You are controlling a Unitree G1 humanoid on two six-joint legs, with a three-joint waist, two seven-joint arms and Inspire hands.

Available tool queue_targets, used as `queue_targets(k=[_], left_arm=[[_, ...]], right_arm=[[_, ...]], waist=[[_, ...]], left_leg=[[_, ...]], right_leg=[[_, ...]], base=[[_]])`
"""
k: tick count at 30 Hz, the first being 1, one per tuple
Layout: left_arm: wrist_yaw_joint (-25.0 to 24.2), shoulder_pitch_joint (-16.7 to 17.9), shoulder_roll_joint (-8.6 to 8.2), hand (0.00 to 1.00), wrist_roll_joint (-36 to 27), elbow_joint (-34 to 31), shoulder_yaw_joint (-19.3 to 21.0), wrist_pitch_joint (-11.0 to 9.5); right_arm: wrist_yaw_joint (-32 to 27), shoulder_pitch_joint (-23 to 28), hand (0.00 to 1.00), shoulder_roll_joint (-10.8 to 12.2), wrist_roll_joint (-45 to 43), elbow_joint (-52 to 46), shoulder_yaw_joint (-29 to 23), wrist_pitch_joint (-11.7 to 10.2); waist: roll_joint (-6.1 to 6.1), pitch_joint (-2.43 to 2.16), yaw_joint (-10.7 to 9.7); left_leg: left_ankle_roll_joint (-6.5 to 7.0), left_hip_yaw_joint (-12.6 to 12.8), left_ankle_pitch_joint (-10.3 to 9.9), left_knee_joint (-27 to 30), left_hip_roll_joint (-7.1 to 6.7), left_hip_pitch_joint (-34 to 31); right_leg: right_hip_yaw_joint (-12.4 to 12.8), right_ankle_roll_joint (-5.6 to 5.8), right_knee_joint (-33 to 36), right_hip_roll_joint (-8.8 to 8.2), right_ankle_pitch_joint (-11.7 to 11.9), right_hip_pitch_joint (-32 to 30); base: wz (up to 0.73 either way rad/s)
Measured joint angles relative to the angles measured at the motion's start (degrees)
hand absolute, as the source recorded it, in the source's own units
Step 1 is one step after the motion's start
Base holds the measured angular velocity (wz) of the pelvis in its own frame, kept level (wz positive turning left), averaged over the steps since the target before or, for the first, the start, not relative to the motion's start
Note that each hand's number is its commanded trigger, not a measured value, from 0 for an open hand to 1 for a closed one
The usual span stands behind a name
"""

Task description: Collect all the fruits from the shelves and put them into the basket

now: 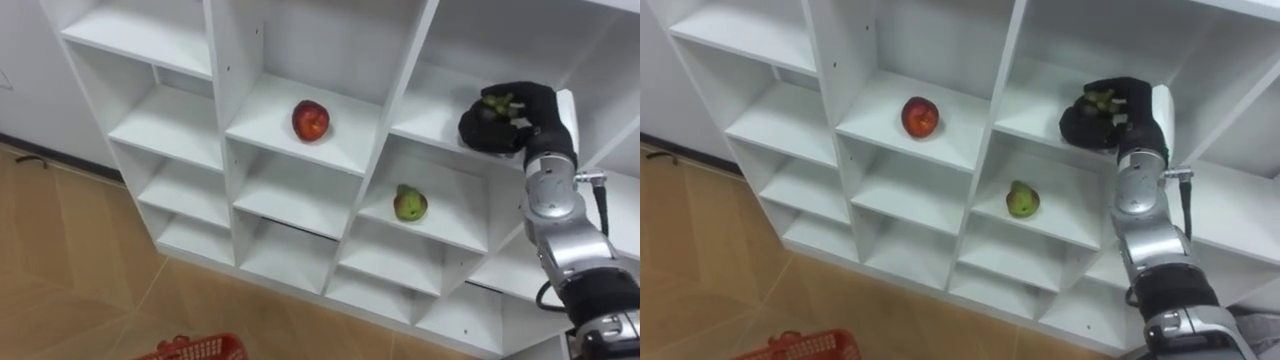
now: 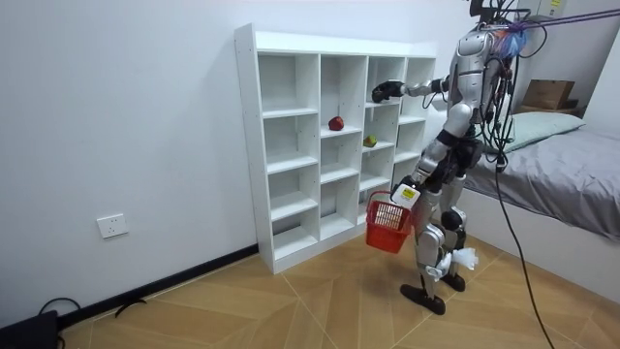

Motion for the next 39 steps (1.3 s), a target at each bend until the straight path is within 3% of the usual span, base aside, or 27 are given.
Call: queue_targets(k=[5,7,10,14,20,22,27,33,37,39], left_arm=[[0.0,-2.2,-0.70,1.00,-6.6,-3.7,-4.0,0.0],[-0.1,-2.1,-0.90,1.00,-8.2,-9.3,-6.2,-0.4],[-1.2,-3.0,-0.78,1.00,-12.2,-12.2,-10.2,-1.5],[-2.7,-3.9,-1.06,1.00,-13.9,-14.0,-13.2,-1.6],[-3.4,-4.5,-1.80,1.00,-15.7,-16.2,-13.6,-1.6],[-3.5,-4.5,-1.92,1.00,-16.7,-16.2,-14.0,-1.6],[-3.5,-4.3,-1.82,1.00,-17.2,-20.7,-14.4,-1.6],[-3.5,-4.3,-1.79,1.00,-17.2,-24.6,-14.6,-1.7],[-3.5,-4.3,-1.82,1.00,-17.2,-24.6,-14.6,-1.7],[-3.5,-4.3,-2.02,1.00,-17.1,-24.6,-14.6,-1.7]], right_arm=[[1.5,0.1,1.00,0.0,-2.4,-4.5,3.0,1.3],[1.6,0.5,1.00,0.9,-5.1,-8.2,3.2,1.3],[1.6,3.0,1.00,2.5,-5.4,-14.2,3.3,1.2],[2.4,6.0,1.00,3.5,-5.4,-15.8,3.7,1.2],[3.5,11.4,1.00,4.3,-5.1,-20.5,4.2,0.8],[3.3,14.4,1.00,4.3,-5.0,-22.8,4.3,-0.2],[5.4,19.4,1.00,4.5,-5.3,-25.0,5.6,-0.2],[7.4,21.6,1.00,5.2,-5.2,-25.0,8.7,-0.1],[7.4,21.6,1.00,5.8,-5.0,-25.0,9.9,-0.1],[7.6,21.8,1.00,7.1,-5.4,-25.0,10.2,-0.1]], waist=[[-0.23,0.09,-2.3],[-0.27,0.08,-3.5],[-0.30,0.05,-5.0],[-0.26,0.09,-5.2],[0.14,0.29,-6.8],[0.37,0.22,-6.8],[0.94,-0.07,-6.5],[2.21,-0.19,-6.5],[2.29,-0.19,-6.4],[2.29,-0.20,-6.4]], left_leg=[[0.01,-0.1,0.0,0.2,0.06,-0.7],[0.08,0.1,0.1,0.3,0.01,-1.2],[0.09,0.1,0.1,0.2,-0.03,-0.9],[0.09,0.1,0.1,0.1,-0.08,0.0],[0.07,0.6,0.0,0.3,0.12,-0.4],[0.07,0.8,0.0,0.5,0.12,-0.5],[0.08,1.2,0.0,0.5,0.19,-1.1],[0.07,1.3,0.0,0.1,0.29,-1.0],[0.07,1.4,0.1,0.2,0.29,-1.3],[0.08,1.5,0.1,0.2,0.28,-1.3]], right_leg=[[-0.1,0.00,0.7,-0.06,0.0,-0.9],[0.0,0.00,0.8,-0.12,0.0,-1.5],[0.2,0.01,0.7,-0.14,0.0,-1.2],[0.8,0.01,0.7,-0.13,0.0,-0.6],[1.2,0.01,0.7,0.08,0.0,-0.8],[1.6,0.00,0.7,0.11,0.0,-0.9],[1.9,-0.09,0.8,0.16,0.2,-1.7],[2.2,-0.09,0.8,0.24,0.2,-2.0],[2.3,-0.10,1.0,0.23,0.2,-2.4],[2.3,-0.09,1.0,0.21,0.2,-2.4]], base=[[0.00],[-0.02],[0.00],[-0.04],[-0.02],[-0.04],[-0.05],[-0.01],[0.00],[0.00]])
